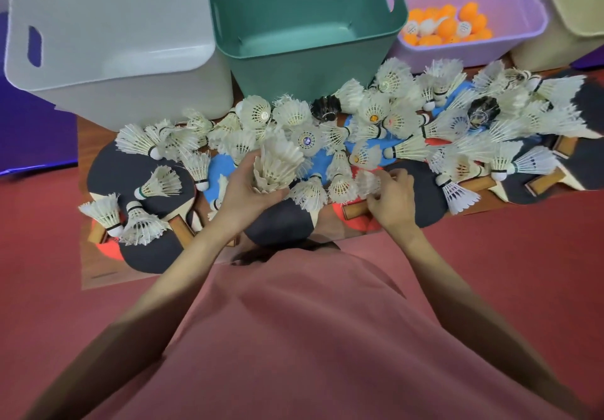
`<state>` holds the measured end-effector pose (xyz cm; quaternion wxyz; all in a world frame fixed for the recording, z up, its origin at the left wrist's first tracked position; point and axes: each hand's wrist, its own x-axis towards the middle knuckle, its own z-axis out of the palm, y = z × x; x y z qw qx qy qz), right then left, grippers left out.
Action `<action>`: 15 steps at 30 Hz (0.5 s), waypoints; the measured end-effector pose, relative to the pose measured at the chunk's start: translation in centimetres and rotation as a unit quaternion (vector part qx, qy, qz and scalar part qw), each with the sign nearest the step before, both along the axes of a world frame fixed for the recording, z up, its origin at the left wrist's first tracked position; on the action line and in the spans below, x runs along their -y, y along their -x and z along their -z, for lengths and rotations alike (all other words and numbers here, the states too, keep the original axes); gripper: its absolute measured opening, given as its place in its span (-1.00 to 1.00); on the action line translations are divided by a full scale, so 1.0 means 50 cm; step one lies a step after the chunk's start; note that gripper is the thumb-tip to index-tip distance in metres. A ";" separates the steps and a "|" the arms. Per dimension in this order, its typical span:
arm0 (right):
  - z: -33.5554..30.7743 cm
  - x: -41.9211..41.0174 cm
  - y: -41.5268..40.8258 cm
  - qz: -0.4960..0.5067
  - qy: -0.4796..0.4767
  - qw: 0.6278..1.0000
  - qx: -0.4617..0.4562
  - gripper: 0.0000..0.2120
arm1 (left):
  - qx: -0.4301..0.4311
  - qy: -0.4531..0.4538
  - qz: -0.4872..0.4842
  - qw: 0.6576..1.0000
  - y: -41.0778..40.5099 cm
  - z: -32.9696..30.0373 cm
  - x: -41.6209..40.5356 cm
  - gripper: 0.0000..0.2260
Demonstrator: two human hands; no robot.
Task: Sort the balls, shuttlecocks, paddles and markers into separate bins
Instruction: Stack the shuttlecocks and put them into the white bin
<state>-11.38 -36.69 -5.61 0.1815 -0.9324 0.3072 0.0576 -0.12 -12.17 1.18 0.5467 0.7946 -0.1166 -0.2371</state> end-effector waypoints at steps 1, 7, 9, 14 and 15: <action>-0.001 0.010 0.003 0.011 -0.011 1.000 0.008 -0.55 | 0.000 -0.002 -0.006 1.000 0.001 0.003 0.004 -0.49; -0.004 0.043 0.016 0.001 -0.101 0.995 0.015 -0.50 | 0.007 -0.018 -0.036 0.999 0.015 0.016 0.020 -0.47; -0.008 0.038 0.013 0.008 -0.106 0.994 0.012 -0.52 | 0.006 -0.017 -0.038 0.999 0.019 0.018 0.022 -0.46; -0.021 0.040 -0.003 0.051 -0.088 0.994 0.038 -0.75 | 0.012 -0.015 -0.019 1.000 0.015 0.018 0.021 -0.44; -0.028 0.044 -0.008 0.063 -0.083 0.993 0.048 -0.81 | 0.012 -0.015 -0.015 1.000 0.013 0.018 0.022 -0.44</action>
